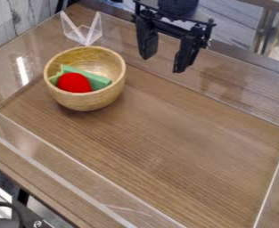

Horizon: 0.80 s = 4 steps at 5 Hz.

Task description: Remove the green stick from the brown bowl and put it on the table

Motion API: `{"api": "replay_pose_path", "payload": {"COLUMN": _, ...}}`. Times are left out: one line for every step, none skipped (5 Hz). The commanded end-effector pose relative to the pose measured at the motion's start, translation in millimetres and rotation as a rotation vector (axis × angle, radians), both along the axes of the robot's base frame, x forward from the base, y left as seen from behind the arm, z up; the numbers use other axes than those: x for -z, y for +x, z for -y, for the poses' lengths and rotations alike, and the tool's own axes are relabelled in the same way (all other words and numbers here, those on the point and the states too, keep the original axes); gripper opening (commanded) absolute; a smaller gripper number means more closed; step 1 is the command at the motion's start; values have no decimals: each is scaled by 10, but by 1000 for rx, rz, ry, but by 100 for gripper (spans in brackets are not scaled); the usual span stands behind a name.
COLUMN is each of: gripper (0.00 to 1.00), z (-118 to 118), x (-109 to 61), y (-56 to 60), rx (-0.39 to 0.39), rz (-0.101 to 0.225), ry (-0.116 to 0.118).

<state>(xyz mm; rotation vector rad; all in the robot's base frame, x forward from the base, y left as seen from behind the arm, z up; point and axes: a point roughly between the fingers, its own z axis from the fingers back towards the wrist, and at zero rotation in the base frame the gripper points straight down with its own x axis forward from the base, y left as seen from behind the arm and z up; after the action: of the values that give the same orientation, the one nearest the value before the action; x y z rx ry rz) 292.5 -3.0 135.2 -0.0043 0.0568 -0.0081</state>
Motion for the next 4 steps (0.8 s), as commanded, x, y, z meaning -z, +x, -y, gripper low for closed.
{"api": "replay_pose_path", "payload": {"gripper": 100, "z": 65, "x": 112, "y": -102, "rx": 61, "rz": -32, "ry": 0}}
{"api": "replay_pose_path", "payload": {"gripper": 100, "z": -135, "x": 113, "y": -215, "rx": 270, "rz": -36, "ry": 14}}
{"api": "replay_pose_path", "payload": {"gripper": 100, "z": -335, "x": 127, "y": -179, "rx": 356, "rz": -11, "ry": 30}}
{"api": "replay_pose_path", "payload": {"gripper": 100, "z": -616, "x": 161, "y": -134, "rx": 413, "rz": 0, "ry": 52}}
